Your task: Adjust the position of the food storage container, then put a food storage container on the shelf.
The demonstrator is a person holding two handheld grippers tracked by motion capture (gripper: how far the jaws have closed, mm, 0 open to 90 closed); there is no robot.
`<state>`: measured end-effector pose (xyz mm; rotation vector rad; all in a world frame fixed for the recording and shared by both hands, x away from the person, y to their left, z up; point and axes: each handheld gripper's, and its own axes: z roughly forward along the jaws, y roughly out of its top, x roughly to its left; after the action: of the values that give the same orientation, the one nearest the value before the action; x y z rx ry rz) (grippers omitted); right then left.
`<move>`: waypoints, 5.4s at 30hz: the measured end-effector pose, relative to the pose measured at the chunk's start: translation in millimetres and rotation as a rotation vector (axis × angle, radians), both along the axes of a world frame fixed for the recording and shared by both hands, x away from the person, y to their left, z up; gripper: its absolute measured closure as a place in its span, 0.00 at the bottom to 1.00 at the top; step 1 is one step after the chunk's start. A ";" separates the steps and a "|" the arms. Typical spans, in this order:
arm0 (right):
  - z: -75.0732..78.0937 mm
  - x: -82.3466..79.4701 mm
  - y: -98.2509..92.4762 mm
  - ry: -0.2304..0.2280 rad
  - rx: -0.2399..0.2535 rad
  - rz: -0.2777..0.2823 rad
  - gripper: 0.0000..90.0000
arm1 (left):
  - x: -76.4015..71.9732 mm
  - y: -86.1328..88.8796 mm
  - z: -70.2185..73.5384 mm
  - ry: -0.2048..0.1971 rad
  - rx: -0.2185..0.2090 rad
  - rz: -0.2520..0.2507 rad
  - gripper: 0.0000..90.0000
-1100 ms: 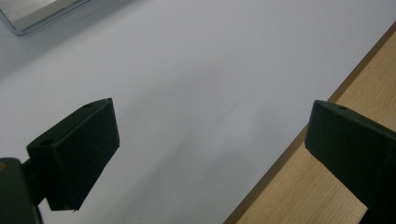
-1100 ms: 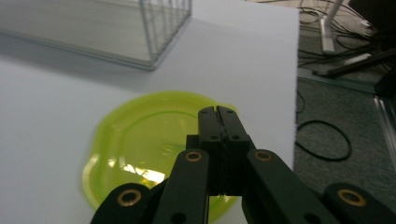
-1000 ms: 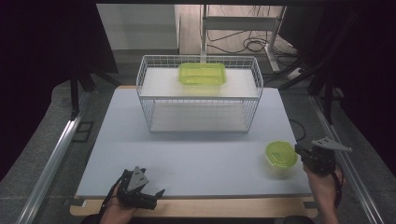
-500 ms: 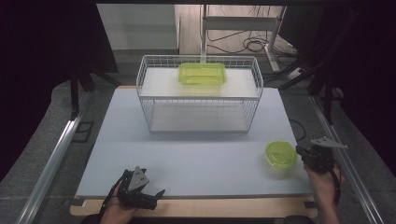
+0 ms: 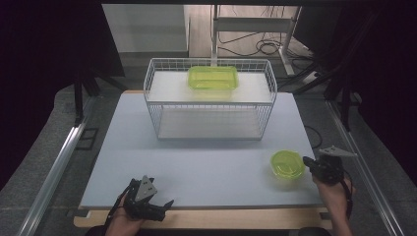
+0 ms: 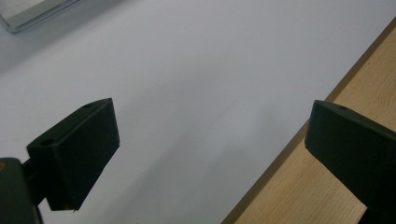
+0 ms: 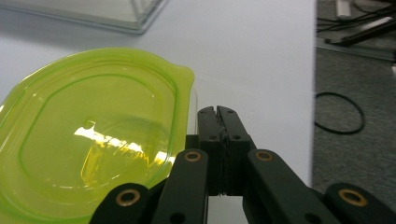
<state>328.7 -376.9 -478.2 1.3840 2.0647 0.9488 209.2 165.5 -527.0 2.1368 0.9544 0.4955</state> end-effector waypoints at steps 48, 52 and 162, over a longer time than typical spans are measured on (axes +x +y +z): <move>-23.0 -25.6 87.8 0.203 0.019 0.288 0.99 | -0.1 -1.8 -1.0 0.004 0.015 -0.006 0.03; -24.1 -25.4 94.9 0.208 0.025 0.310 0.99 | 0.0 -2.2 -1.4 0.006 0.021 -0.007 0.03; 0.9 -14.3 170.2 0.173 0.198 0.529 0.27 | 0.6 -6.1 -4.1 0.007 0.047 -0.018 0.04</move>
<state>314.5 -206.7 -477.3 1.0515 2.5971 1.3111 209.8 159.4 -531.1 2.1887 0.9357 0.5062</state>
